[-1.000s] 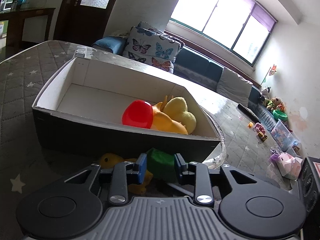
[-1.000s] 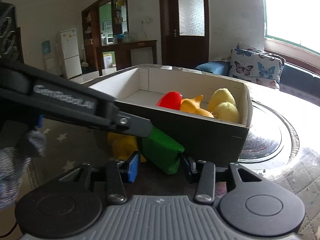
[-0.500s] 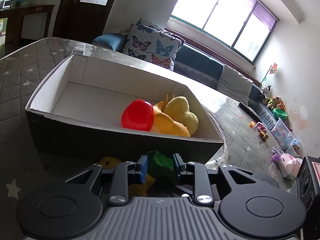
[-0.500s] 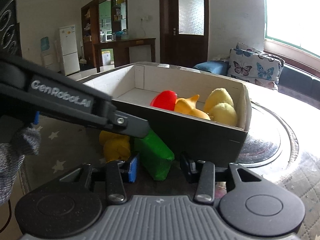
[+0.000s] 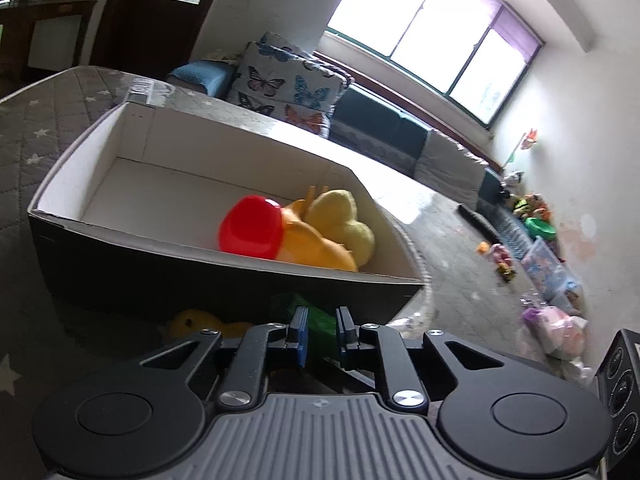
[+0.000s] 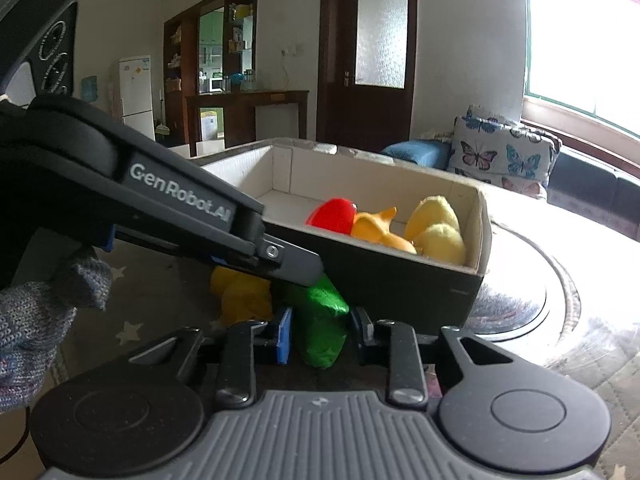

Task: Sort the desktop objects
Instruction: 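Move both grippers down to the green block beside the box, then close the left gripper on the green block while the right gripper grips it too, then lift the green block with both grippers and carry it over the box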

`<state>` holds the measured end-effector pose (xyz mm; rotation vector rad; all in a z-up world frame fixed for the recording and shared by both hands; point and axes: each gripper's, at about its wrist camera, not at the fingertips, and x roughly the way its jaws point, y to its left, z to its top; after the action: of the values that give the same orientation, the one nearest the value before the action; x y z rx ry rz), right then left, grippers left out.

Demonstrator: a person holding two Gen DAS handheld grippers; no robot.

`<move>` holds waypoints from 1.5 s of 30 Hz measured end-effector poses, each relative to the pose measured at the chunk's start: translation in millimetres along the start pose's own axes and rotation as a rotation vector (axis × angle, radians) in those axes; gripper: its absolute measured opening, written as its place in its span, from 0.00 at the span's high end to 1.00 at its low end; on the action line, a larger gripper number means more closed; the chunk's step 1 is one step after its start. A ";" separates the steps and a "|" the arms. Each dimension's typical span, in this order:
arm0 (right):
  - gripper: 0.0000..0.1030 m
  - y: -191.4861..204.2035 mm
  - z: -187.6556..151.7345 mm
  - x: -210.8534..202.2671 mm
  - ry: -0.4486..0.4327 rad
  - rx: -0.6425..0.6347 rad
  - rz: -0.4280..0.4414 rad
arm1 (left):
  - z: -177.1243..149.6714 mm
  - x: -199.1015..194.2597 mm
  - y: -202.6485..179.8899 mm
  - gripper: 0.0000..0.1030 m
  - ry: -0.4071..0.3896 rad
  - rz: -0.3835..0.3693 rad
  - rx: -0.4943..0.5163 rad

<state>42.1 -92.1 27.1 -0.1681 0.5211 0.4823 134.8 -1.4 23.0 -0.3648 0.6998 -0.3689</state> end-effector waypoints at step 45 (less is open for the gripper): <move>0.78 13.7 -6.6 -30.6 -0.042 -0.052 -0.028 | -8.5 -19.4 -19.4 0.73 0.003 0.008 -0.024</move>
<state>9.4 -94.2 36.7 -0.2141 0.4652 0.4710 111.4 -11.5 36.3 -0.3840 0.7094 -0.3540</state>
